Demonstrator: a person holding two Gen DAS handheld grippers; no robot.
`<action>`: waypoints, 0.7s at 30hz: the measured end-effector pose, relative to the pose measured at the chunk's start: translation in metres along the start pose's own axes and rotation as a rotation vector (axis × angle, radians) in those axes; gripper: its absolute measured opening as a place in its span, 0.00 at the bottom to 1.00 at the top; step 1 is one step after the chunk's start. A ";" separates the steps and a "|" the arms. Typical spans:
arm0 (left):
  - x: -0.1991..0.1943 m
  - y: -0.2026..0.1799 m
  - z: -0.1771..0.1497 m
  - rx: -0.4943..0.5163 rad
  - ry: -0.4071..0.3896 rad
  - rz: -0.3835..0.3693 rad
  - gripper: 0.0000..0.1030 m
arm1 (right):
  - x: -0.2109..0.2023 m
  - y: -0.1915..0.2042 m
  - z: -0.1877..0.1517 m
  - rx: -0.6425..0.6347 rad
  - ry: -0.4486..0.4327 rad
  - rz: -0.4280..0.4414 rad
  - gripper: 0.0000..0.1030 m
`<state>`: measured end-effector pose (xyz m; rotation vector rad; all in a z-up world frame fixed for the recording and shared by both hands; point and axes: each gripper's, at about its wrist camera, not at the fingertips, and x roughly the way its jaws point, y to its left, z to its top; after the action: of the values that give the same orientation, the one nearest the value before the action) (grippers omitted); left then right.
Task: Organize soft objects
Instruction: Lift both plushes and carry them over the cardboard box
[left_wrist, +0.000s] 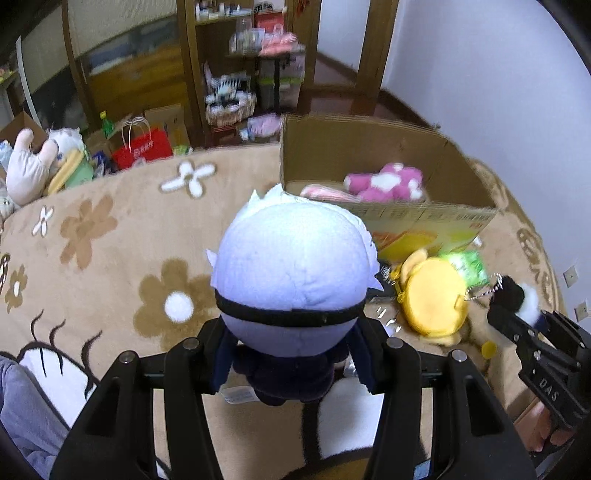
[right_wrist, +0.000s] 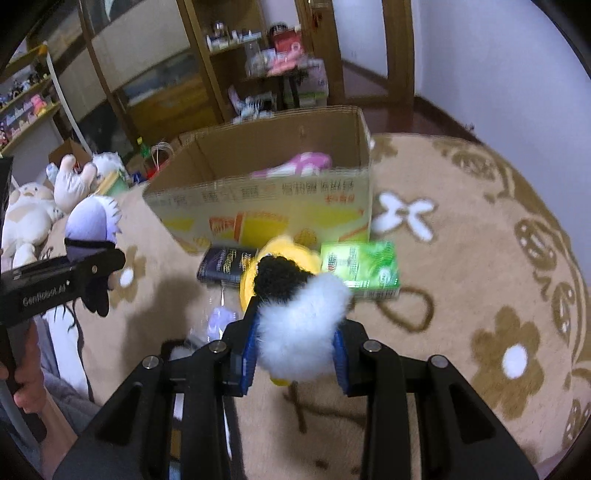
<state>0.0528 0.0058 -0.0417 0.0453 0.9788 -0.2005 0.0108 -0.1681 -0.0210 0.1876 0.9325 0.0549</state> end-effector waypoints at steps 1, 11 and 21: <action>-0.004 -0.001 0.001 0.003 -0.022 -0.004 0.51 | -0.002 0.001 0.002 -0.001 -0.018 0.000 0.34; -0.029 -0.016 0.012 0.057 -0.206 0.039 0.51 | -0.017 -0.005 0.036 -0.004 -0.159 0.018 0.35; -0.044 -0.031 0.037 0.126 -0.308 0.037 0.51 | -0.026 0.002 0.069 -0.063 -0.243 0.035 0.35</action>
<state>0.0535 -0.0225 0.0165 0.1443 0.6576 -0.2272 0.0506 -0.1790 0.0397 0.1488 0.6846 0.0919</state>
